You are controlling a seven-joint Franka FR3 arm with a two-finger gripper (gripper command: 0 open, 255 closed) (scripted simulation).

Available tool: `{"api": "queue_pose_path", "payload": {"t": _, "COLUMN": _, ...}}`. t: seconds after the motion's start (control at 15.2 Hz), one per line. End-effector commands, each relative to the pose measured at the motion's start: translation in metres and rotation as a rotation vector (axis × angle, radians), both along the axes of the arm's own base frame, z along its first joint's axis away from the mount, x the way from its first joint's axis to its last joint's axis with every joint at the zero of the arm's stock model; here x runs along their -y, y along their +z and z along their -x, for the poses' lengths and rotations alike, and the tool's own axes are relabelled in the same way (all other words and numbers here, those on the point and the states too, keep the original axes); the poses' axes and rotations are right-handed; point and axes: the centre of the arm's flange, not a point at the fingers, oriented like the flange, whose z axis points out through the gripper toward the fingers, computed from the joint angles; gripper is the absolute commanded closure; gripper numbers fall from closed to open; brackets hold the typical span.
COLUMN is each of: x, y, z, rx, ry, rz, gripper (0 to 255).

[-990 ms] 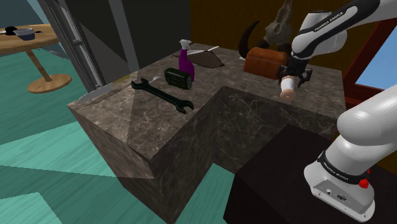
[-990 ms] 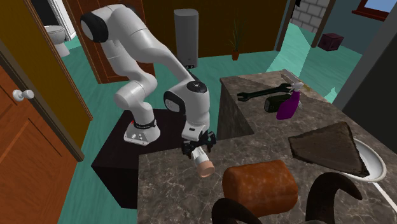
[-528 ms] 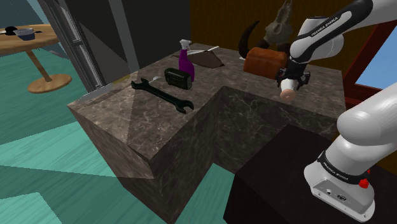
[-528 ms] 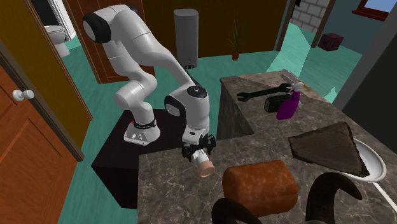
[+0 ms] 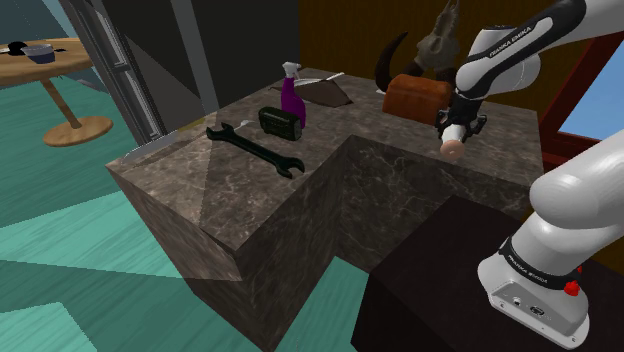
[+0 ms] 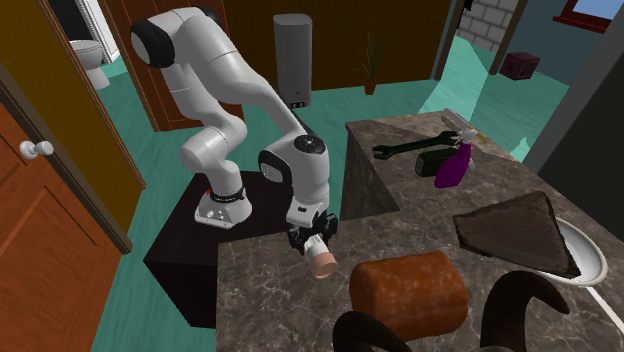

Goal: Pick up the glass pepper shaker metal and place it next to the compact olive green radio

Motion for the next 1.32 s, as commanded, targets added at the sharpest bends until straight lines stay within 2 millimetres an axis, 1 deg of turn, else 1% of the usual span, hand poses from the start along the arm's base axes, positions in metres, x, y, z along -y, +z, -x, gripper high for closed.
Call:
{"api": "queue_pose_path", "payload": {"t": 0.0, "x": 0.000, "y": 0.000, "z": 0.000, "rx": 0.000, "ry": 0.000, "rz": 0.000, "gripper": 255}}
{"api": "queue_pose_path", "payload": {"t": 0.26, "x": 0.000, "y": 0.000, "z": 0.000, "rx": 0.000, "ry": 0.000, "rz": 0.000, "gripper": 255}}
{"api": "queue_pose_path", "payload": {"t": 1.25, "x": 0.000, "y": 0.079, "z": 0.000, "rx": 0.000, "ry": 0.000, "rz": 0.000, "gripper": 255}}
